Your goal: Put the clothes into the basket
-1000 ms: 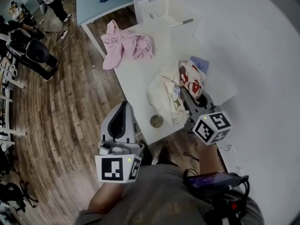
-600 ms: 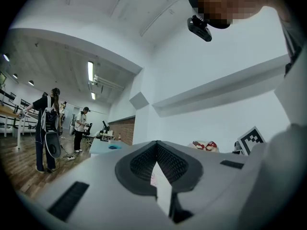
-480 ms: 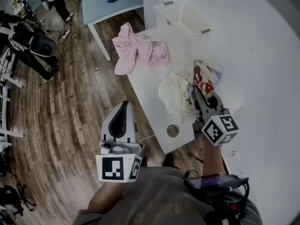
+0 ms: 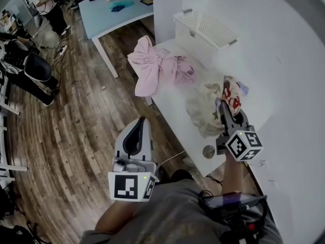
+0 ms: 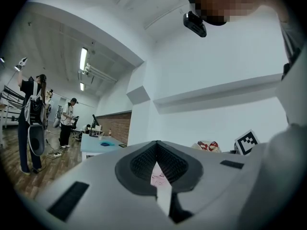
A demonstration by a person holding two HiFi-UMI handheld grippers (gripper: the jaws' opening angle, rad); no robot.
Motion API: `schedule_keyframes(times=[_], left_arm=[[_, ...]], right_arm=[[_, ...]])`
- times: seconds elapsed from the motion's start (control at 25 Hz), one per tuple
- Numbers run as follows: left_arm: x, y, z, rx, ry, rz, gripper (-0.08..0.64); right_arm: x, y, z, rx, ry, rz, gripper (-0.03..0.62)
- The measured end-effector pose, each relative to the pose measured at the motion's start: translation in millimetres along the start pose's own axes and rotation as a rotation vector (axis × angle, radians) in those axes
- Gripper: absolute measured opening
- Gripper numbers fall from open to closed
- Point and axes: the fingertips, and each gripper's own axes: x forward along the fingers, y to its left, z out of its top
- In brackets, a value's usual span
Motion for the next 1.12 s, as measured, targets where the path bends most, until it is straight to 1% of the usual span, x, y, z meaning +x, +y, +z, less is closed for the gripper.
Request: schedule_keyframes(times=[0.36, 0.52, 0.72, 0.96, 1.12], left_arm=[[3, 38, 7, -0.028, -0.021, -0.021, 0.008], [19, 49, 6, -0.022, -0.031, -0.043, 0.008], [49, 54, 2, -0.012, -0.034, -0.096, 0.008], [100, 60, 4, -0.012, -0.044, -0.162, 0.008], [139, 68, -4, -0.019, -0.021, -0.197, 0.008]], right_arm=[[13, 14, -2, -0.027, 0.018, -0.065, 0.097], [26, 9, 2, -0.026, -0.003, -0.09, 0.097], [43, 0, 6, -0.022, -0.028, -0.122, 0.097], [67, -17, 12, -0.018, -0.029, -0.181, 0.098], [90, -33, 12, -0.007, -0.024, -0.219, 0.098]])
